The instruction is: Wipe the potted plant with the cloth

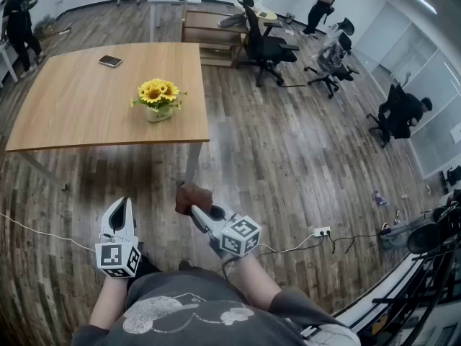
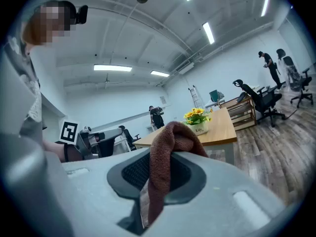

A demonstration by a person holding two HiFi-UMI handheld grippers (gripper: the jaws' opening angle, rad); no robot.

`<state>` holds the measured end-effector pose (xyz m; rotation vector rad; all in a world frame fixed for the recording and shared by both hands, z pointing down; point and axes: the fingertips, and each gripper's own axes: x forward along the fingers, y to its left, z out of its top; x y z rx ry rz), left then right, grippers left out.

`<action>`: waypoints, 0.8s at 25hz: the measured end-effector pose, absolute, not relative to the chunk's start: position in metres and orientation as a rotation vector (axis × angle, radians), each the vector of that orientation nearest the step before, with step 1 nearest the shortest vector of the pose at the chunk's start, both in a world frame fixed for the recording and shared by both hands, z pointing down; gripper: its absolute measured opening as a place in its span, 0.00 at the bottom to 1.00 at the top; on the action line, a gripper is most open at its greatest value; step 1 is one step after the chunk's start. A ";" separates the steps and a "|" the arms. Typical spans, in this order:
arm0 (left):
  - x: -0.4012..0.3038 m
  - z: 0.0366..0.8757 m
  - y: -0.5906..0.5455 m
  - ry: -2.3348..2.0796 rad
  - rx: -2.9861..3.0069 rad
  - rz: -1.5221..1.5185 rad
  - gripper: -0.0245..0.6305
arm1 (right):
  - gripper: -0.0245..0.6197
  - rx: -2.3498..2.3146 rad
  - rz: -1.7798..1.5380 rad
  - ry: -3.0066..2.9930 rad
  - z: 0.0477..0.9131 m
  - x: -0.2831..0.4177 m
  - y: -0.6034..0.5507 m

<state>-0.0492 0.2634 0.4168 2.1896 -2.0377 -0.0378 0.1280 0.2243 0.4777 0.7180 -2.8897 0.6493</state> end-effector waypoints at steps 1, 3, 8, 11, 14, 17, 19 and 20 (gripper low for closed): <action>-0.048 0.417 0.262 -2.034 2.192 -0.042 0.07 | 0.11 0.725 0.647 -2.894 0.478 0.129 0.223; -0.044 0.418 0.260 -2.025 2.200 -0.049 0.07 | 0.11 0.735 0.640 -2.900 0.477 0.131 0.223; -0.039 0.420 0.266 -2.015 2.198 -0.041 0.07 | 0.11 0.735 0.625 -2.890 0.478 0.136 0.226; -0.041 0.423 0.270 -2.022 2.175 -0.039 0.07 | 0.11 0.737 0.645 -2.878 0.482 0.138 0.229; -0.041 0.426 0.274 -2.024 2.152 -0.044 0.07 | 0.11 0.731 0.649 -2.874 0.484 0.141 0.233; -0.039 0.423 0.277 -2.022 2.159 -0.103 0.07 | 0.11 0.747 0.655 -2.905 0.481 0.147 0.232; -0.038 0.417 0.279 -2.019 2.177 -0.162 0.07 | 0.11 0.764 0.667 -2.906 0.482 0.152 0.229; -0.037 0.415 0.279 -2.025 2.184 -0.169 0.07 | 0.11 0.771 0.673 -2.901 0.484 0.154 0.228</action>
